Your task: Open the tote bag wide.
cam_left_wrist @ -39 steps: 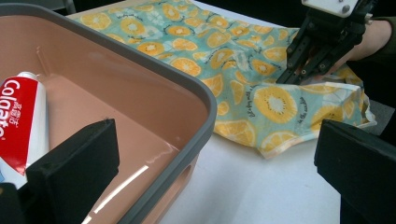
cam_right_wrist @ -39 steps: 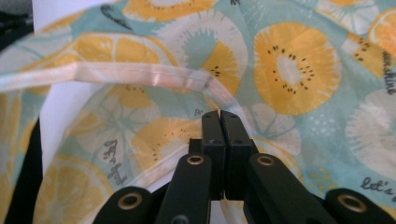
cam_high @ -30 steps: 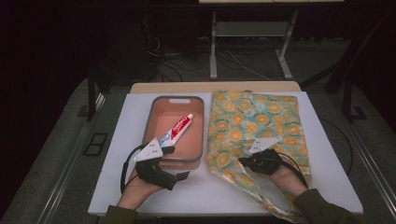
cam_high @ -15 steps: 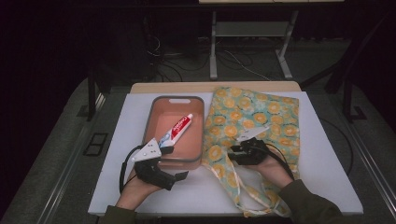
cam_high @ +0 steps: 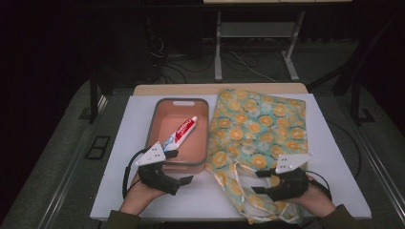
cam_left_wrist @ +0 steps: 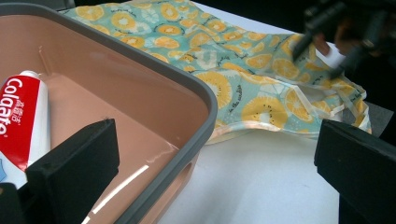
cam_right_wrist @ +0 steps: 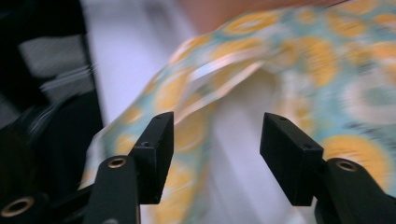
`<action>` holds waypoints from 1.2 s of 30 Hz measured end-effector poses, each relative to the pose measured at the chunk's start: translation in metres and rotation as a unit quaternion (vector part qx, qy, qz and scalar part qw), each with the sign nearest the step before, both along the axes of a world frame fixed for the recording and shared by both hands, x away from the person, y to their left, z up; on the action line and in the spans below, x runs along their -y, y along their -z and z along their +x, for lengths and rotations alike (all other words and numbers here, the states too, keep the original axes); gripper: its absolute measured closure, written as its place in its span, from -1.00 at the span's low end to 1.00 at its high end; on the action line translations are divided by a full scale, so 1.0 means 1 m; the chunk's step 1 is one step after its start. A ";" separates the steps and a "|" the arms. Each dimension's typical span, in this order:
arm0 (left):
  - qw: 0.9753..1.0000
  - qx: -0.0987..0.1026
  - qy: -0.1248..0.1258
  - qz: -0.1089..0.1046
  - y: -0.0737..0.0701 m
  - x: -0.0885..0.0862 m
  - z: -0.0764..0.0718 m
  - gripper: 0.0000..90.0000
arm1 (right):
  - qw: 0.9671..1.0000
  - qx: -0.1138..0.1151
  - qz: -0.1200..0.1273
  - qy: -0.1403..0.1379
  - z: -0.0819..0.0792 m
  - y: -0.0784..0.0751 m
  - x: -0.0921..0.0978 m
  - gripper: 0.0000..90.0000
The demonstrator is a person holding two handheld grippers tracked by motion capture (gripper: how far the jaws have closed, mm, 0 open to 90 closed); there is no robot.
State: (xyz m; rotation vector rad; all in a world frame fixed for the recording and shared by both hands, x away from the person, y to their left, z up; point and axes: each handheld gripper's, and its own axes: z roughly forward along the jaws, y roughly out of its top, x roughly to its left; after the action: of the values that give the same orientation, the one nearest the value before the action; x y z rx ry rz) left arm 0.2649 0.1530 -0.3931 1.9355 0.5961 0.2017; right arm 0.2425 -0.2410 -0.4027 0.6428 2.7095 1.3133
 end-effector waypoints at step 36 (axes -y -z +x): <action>1.000 -0.002 0.001 -0.001 0.000 0.001 0.001 -1.00 | 0.998 0.049 0.030 0.035 0.055 -0.033 0.013 0.97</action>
State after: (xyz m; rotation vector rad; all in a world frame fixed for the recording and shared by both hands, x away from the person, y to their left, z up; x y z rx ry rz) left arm 0.2660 0.1518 -0.3935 1.9355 0.5960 0.1967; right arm 0.2977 -0.2538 -0.3699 0.6555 2.5550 1.3764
